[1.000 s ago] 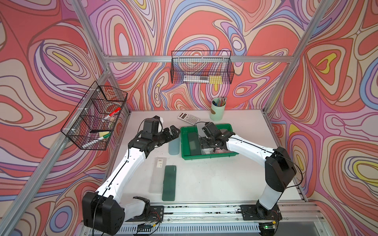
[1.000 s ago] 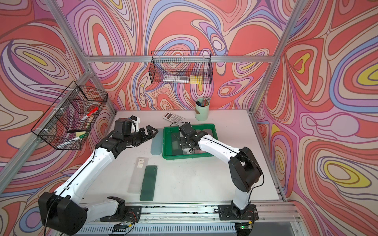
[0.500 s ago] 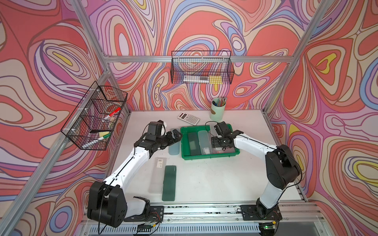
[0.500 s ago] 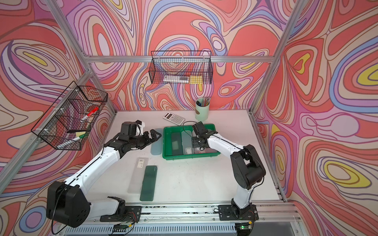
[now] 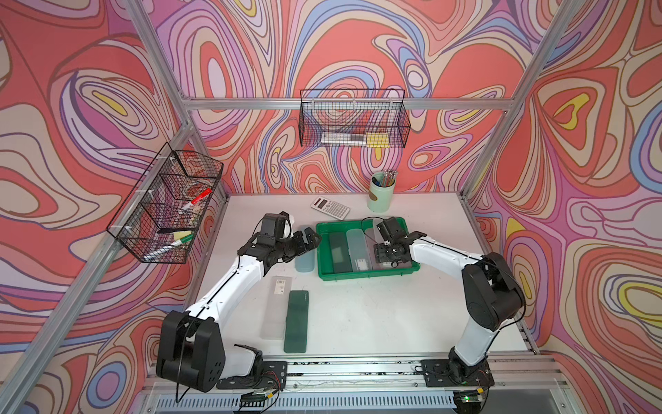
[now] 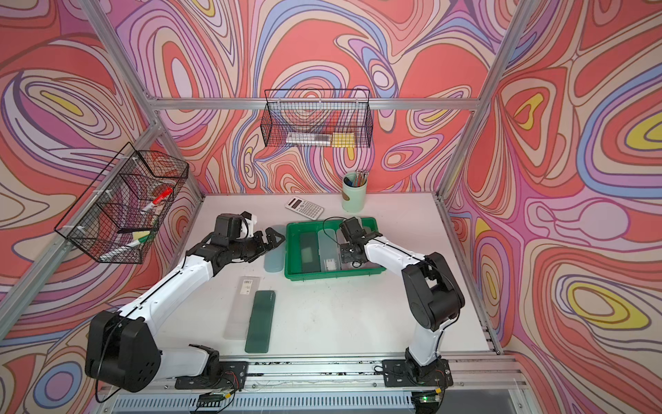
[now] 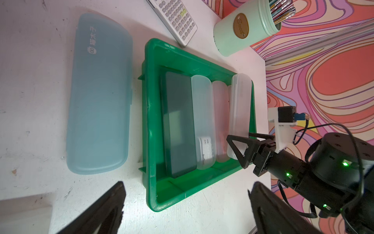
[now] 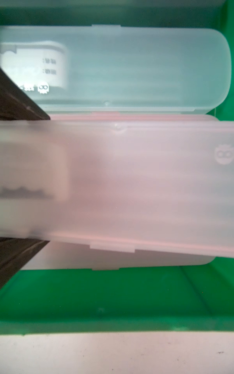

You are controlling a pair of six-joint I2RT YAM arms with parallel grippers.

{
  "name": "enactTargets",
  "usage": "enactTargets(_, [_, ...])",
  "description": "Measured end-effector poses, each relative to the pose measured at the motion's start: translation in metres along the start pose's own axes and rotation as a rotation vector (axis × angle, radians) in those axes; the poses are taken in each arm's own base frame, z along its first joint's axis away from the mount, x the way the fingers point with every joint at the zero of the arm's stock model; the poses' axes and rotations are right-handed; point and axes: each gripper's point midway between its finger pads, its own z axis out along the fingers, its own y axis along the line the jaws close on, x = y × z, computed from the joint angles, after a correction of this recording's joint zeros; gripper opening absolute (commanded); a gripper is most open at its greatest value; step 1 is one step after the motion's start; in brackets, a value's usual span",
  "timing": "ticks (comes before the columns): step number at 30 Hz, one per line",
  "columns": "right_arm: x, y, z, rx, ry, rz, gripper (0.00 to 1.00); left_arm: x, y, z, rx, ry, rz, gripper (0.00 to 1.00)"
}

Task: Put the pencil case into the storage box
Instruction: Place the pencil case at the storage box.

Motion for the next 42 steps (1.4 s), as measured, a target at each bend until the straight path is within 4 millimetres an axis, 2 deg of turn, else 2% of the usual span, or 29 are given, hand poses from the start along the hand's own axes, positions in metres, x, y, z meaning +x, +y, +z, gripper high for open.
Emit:
enactTargets(3, [0.001,-0.003,0.003,0.018,0.002,-0.001,0.77,0.000,0.000,0.000,0.002,0.000,0.003,0.99])
enactTargets(7, [0.001,-0.006,0.003,0.036,0.002,-0.006,0.84,0.000,0.000,0.000,0.002,0.000,0.007,0.99])
enactTargets(12, [0.004,-0.010,0.003,0.057,0.012,-0.015,0.81,0.007,0.007,0.003,-0.010,0.013,-0.001,0.99])
enactTargets(15, [0.002,-0.011,-0.004,0.052,0.004,-0.015,0.81,0.011,0.010,0.003,-0.016,0.019,-0.004,0.99])
enactTargets(24, [-0.026,-0.014,-0.054,0.010,-0.123,0.036,0.85,0.009,0.006,-0.005,-0.005,-0.002,0.006,0.99])
enactTargets(28, [-0.041,-0.009,-0.063,-0.012,-0.138,0.040,0.85,0.010,0.004,-0.010,0.000,-0.014,0.011,0.99])
enactTargets(31, [-0.051,-0.004,-0.057,-0.016,-0.135,0.047,0.92,0.012,0.006,-0.009,-0.003,-0.010,0.009,0.99])
enactTargets(33, [-0.048,-0.004,-0.048,-0.001,-0.117,0.049,0.98,0.015,0.009,-0.008,-0.009,-0.003,0.005,0.99])
enactTargets(42, [-0.023,-0.011,-0.010,0.108,-0.027,0.017,0.98,0.026,0.021,-0.002,-0.030,0.025,-0.013,0.99])
